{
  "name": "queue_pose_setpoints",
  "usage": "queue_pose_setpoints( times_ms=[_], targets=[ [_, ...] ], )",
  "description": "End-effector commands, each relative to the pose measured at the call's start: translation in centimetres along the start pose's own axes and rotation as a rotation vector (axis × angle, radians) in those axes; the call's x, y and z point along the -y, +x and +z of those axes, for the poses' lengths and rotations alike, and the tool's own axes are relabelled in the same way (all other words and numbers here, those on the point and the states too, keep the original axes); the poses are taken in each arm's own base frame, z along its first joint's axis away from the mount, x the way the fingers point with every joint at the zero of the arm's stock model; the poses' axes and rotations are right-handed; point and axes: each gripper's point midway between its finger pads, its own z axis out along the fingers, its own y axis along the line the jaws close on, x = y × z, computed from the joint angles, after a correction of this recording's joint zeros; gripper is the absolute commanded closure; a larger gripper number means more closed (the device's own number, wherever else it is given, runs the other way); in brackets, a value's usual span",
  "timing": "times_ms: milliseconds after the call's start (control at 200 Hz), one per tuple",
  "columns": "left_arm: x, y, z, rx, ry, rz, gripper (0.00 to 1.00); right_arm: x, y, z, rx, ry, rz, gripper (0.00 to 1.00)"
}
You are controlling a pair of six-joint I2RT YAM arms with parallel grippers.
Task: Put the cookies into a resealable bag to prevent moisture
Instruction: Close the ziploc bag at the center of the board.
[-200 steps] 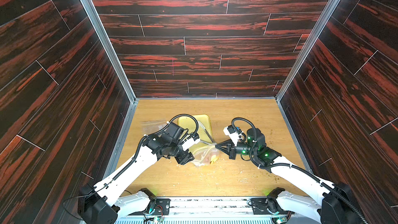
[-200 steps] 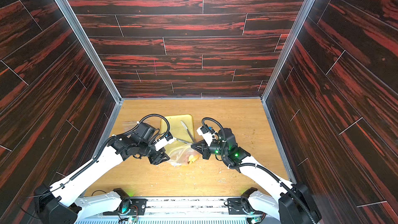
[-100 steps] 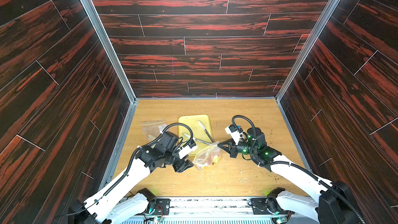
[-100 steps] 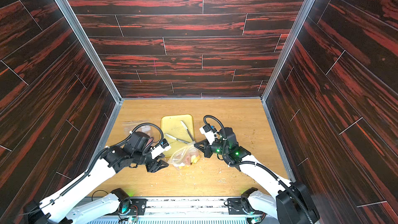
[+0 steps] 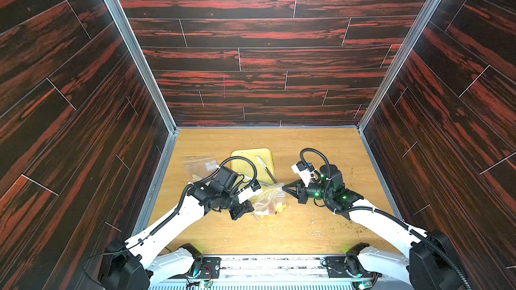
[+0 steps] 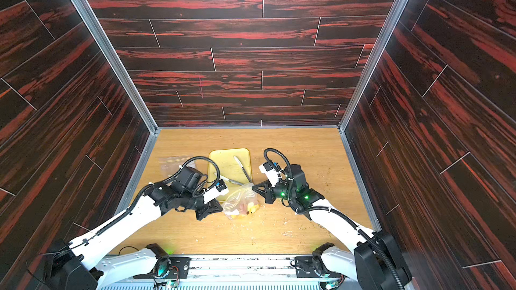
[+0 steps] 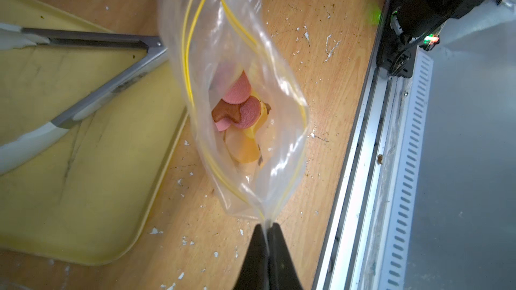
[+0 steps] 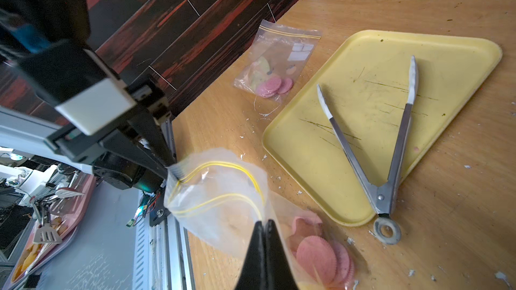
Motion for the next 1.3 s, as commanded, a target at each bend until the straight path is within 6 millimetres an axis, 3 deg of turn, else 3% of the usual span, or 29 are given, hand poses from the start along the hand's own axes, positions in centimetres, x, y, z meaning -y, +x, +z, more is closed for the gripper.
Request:
queue_pose_setpoints(
  times_ms=[0, 150, 296, 406, 506, 561, 631, 671, 712, 787, 842, 1102, 1173, 1293],
  targets=[
    [1.1, -1.0, -1.5, 0.04, 0.019, 0.026, 1.0, -0.2, 0.1, 0.1, -0.007, -0.021, 0.007, 1.0],
    [1.4, -1.2, -2.9, 0.062, -0.024, 0.02, 1.0, -0.1, 0.1, -0.2, -0.006, -0.007, -0.005, 1.0],
    [0.6, -1.7, -5.7, 0.042, -0.15, 0.004, 1.0, -0.4, -0.4, -1.4, 0.012, 0.022, -0.063, 1.0],
    [-0.7, -2.9, -8.1, 0.008, -0.262, -0.056, 1.0, -3.4, -2.3, -3.3, 0.096, -0.038, -0.174, 1.0],
    [-0.9, -3.1, -9.0, -0.07, -0.288, -0.063, 1.0, -5.9, -3.2, -4.7, 0.142, -0.098, -0.246, 1.0],
    [-1.5, -2.1, -9.3, -0.159, -0.319, -0.039, 1.0, -6.6, -3.2, -5.1, 0.143, -0.109, -0.275, 1.0],
    [-4.8, 1.3, -10.1, -0.344, -0.502, -0.052, 1.0, -6.8, -2.9, -5.4, 0.138, -0.102, -0.285, 1.0],
    [-5.6, 2.8, -10.4, -0.437, -0.536, -0.041, 1.0, -6.7, -2.7, -5.4, 0.129, -0.1, -0.281, 1.0],
    [-5.5, 2.8, -9.9, -0.47, -0.503, -0.035, 1.0, -6.8, -2.5, -5.3, 0.119, -0.108, -0.276, 1.0],
    [-3.1, 2.5, -8.3, -0.493, -0.306, -0.02, 1.0, -6.7, -1.8, -5.0, 0.097, -0.127, -0.259, 1.0],
    [-2.8, 2.7, -7.3, -0.502, -0.258, -0.018, 1.0, -6.2, -1.2, -4.6, 0.082, -0.118, -0.247, 1.0],
    [-3.5, 5.4, -6.0, -0.533, -0.282, 0.039, 1.0, -3.0, 2.0, -2.6, -0.014, -0.057, -0.183, 1.0],
    [-3.4, 4.9, -5.4, -0.505, -0.269, 0.014, 1.0, -2.6, 2.4, -2.0, -0.029, -0.074, -0.164, 1.0],
    [-2.7, 4.3, -4.8, -0.468, -0.216, 0.024, 0.89, -3.3, 1.9, -1.5, 0.004, -0.147, -0.162, 1.0]
  ],
)
